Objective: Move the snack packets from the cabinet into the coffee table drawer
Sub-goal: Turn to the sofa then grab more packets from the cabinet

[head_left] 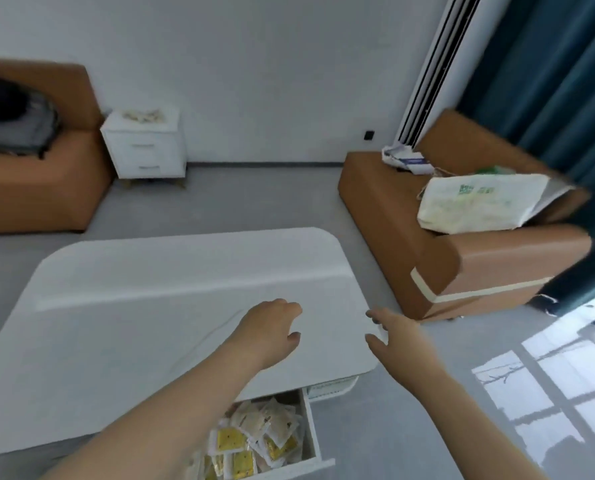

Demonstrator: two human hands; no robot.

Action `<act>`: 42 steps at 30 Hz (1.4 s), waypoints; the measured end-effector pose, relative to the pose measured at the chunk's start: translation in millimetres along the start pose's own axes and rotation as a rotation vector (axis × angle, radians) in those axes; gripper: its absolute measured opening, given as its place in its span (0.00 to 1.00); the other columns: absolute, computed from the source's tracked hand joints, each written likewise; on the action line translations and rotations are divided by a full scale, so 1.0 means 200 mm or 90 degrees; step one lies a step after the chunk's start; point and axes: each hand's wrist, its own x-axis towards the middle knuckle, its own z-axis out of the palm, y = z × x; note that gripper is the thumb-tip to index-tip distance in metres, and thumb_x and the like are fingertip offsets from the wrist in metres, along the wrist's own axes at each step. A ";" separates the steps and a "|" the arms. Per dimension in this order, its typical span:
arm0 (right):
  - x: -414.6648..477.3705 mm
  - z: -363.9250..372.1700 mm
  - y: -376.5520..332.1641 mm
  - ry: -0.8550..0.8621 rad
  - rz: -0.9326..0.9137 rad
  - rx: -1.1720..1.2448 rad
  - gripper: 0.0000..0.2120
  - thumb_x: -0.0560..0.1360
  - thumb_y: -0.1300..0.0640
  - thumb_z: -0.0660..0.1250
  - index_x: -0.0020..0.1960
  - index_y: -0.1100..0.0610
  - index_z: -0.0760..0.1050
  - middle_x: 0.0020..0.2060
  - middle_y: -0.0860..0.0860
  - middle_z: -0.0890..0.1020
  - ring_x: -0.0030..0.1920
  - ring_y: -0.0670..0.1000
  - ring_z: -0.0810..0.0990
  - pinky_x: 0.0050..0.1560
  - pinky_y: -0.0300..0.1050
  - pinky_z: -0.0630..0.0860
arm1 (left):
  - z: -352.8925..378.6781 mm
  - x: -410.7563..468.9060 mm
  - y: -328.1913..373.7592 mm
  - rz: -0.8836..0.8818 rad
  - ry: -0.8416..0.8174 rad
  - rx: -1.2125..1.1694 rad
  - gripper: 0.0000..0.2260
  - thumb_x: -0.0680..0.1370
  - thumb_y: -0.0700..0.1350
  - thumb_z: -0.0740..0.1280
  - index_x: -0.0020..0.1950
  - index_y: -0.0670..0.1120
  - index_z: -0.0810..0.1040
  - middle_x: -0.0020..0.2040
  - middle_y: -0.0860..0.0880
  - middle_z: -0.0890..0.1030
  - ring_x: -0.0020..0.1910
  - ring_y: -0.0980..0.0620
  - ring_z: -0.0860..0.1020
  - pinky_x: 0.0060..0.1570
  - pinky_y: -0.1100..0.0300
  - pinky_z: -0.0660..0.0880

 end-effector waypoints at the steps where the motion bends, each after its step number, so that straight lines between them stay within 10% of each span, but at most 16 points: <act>1: -0.02 -0.15 0.02 0.035 -0.006 -0.013 0.20 0.77 0.54 0.63 0.69 0.52 0.69 0.63 0.49 0.76 0.62 0.50 0.75 0.59 0.43 0.71 | -0.12 0.03 0.12 0.018 0.037 0.006 0.15 0.79 0.49 0.60 0.64 0.45 0.71 0.59 0.47 0.76 0.57 0.46 0.74 0.58 0.52 0.72; 17: -0.35 -1.81 0.79 0.354 -0.110 -0.085 0.20 0.76 0.50 0.64 0.68 0.44 0.68 0.63 0.39 0.75 0.62 0.42 0.73 0.60 0.37 0.68 | -0.96 0.34 1.73 0.251 0.356 -0.020 0.19 0.77 0.51 0.65 0.67 0.51 0.73 0.63 0.54 0.77 0.62 0.55 0.74 0.61 0.59 0.70; 42: 1.18 -2.54 1.57 0.385 -0.121 -0.085 0.22 0.77 0.48 0.64 0.70 0.44 0.67 0.66 0.38 0.72 0.65 0.40 0.70 0.64 0.35 0.68 | -1.13 2.12 2.28 0.272 0.339 -0.056 0.15 0.78 0.49 0.63 0.65 0.56 0.73 0.59 0.58 0.77 0.56 0.60 0.75 0.52 0.68 0.71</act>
